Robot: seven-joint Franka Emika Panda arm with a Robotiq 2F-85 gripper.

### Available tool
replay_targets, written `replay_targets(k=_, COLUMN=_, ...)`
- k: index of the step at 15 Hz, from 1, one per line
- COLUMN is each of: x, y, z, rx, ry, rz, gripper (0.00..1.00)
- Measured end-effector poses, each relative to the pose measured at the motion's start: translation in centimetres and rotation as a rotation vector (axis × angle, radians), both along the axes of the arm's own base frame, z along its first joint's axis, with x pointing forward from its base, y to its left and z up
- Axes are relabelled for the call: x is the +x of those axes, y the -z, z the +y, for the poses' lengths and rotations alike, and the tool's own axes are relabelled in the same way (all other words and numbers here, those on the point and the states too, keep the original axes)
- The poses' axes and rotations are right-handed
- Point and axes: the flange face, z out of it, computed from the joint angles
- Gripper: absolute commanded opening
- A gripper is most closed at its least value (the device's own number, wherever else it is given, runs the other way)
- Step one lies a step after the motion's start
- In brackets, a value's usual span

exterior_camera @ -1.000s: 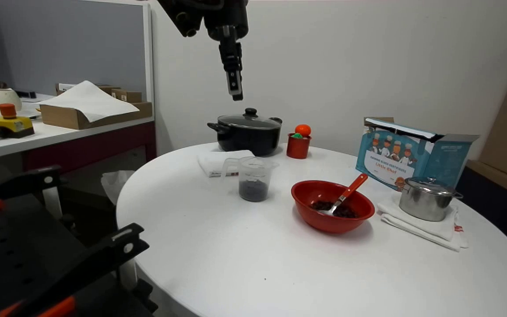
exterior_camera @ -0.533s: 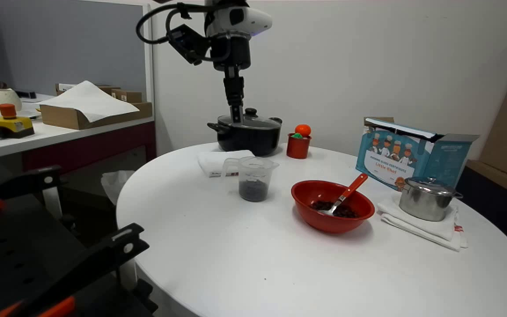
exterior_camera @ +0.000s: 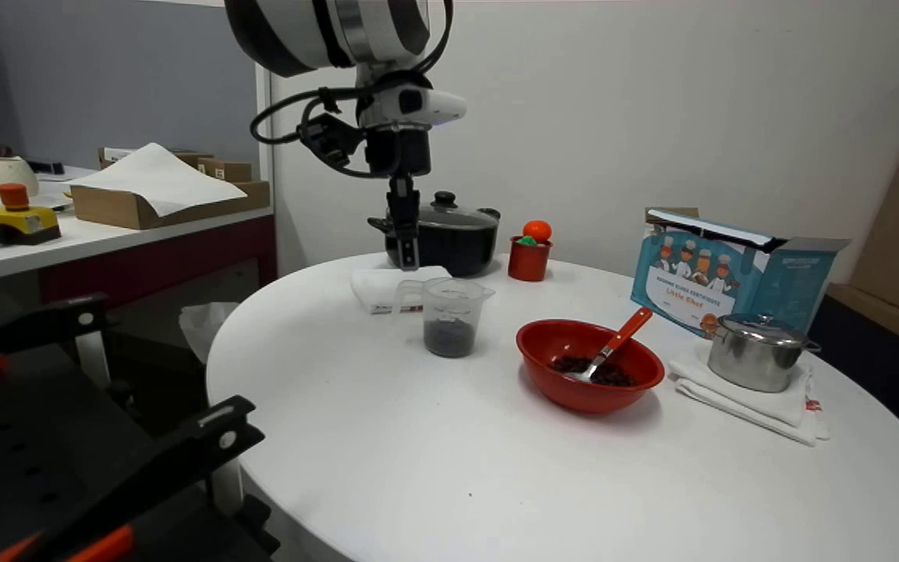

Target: Pour some of the things in the jug into the bowl

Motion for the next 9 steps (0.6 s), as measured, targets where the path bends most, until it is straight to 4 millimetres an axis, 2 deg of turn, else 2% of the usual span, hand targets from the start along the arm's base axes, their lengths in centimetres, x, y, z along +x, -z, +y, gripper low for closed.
replay_targets(k=3, x=0.4, y=1.8, z=0.6, rx=-0.009, ry=-0.011, rz=0.016, gripper=1.0)
replay_targets(k=4, x=0.5, y=2.3, z=0.6, rx=-0.012, ry=-0.01, rz=0.021, gripper=0.75)
replay_targets(k=6, x=0.6, y=3.3, z=0.4, rx=-0.013, ry=0.001, rz=0.033, gripper=0.67)
replay_targets(k=9, x=0.6, y=4.3, z=0.3, rx=-0.011, ry=0.018, rz=0.047, gripper=0.44)
